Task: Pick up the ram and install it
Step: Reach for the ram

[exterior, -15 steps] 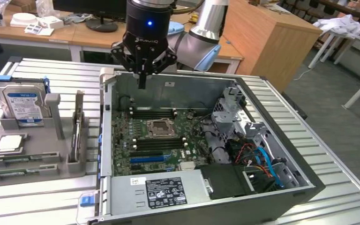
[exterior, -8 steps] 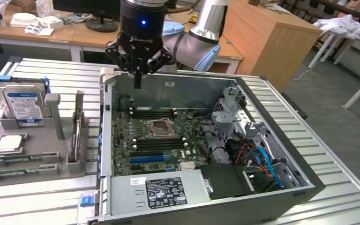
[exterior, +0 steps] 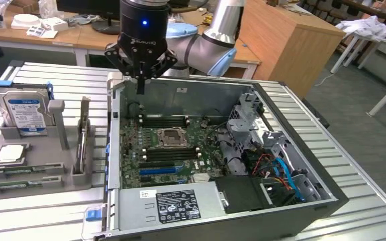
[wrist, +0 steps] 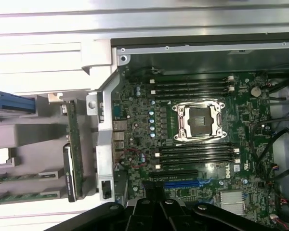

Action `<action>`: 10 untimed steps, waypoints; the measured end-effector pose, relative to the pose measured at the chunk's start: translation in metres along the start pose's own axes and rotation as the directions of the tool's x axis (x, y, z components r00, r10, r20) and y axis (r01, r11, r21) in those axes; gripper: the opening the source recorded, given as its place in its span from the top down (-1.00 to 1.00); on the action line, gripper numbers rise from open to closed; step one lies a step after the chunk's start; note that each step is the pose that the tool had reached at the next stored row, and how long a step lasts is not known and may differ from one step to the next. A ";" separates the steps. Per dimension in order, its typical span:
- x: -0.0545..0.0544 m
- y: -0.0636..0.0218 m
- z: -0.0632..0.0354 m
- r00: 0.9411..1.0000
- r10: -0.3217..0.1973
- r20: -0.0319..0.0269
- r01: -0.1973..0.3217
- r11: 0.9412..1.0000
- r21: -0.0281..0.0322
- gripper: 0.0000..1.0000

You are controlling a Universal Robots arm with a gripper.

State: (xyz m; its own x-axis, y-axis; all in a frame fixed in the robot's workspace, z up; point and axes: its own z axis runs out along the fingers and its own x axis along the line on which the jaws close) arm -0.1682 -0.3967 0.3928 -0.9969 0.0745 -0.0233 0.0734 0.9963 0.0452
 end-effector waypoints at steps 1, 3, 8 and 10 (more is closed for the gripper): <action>0.002 0.0000 0.0000 1.000 0.000 0.000 0.000 1.000 0.000 0.79; 0.006 0.0001 -0.0001 1.000 0.000 0.000 0.000 1.000 0.000 0.79; 0.015 0.0000 -0.0001 1.000 -0.001 0.000 0.001 1.000 0.000 0.79; 0.018 0.0000 -0.0001 1.000 -0.001 0.000 0.001 1.000 0.000 0.79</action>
State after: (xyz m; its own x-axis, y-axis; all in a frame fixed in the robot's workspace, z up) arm -0.1862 -0.3953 0.3924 -0.9971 0.0730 -0.0233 0.0719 0.9964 0.0451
